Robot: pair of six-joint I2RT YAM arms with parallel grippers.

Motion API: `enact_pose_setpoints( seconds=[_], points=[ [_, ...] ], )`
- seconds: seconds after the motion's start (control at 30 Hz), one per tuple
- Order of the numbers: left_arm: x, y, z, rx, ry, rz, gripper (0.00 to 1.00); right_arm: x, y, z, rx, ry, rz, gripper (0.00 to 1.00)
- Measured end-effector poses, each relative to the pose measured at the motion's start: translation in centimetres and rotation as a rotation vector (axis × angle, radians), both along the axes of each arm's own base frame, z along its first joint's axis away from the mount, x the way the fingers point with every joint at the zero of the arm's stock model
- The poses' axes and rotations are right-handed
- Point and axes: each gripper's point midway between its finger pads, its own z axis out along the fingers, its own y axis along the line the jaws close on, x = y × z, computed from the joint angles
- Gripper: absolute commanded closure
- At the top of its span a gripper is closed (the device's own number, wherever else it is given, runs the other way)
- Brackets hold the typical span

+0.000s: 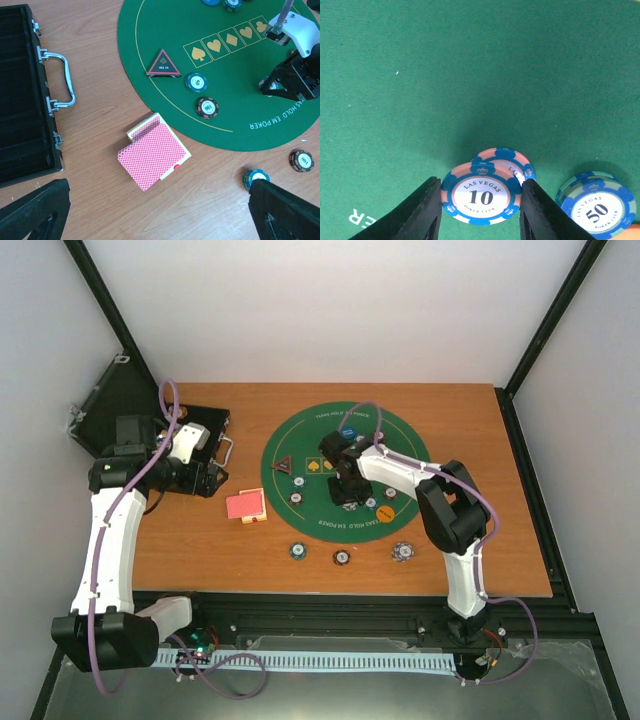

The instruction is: Distribute texas hold em gaming equipment

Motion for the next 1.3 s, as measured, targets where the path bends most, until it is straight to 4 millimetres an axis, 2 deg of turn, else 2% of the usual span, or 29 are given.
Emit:
enact_pose_setpoints(
  seconds=[0.33, 0.53, 0.93, 1.2, 1.3],
  points=[
    [0.3, 0.1, 0.1, 0.005, 0.0, 0.001, 0.0, 0.9, -1.1, -0.2, -0.004, 0.005, -0.02, 0.7],
    [0.3, 0.1, 0.1, 0.009, -0.001, 0.001, 0.0, 0.9, -0.9, -0.5, 0.005, 0.012, -0.014, 0.68],
    [0.3, 0.2, 0.1, 0.01, 0.0, 0.002, 0.0, 0.5, -1.1, -1.7, -0.005, 0.039, -0.006, 0.46],
    [0.3, 0.2, 0.0, 0.01, 0.0, 0.002, 0.0, 0.4, -1.1, -1.7, -0.003, 0.04, -0.004, 0.45],
    [0.3, 0.2, 0.0, 0.01, 0.0, 0.002, 0.0, 0.4, -1.1, -1.9, 0.001, 0.042, -0.003, 0.49]
  ],
)
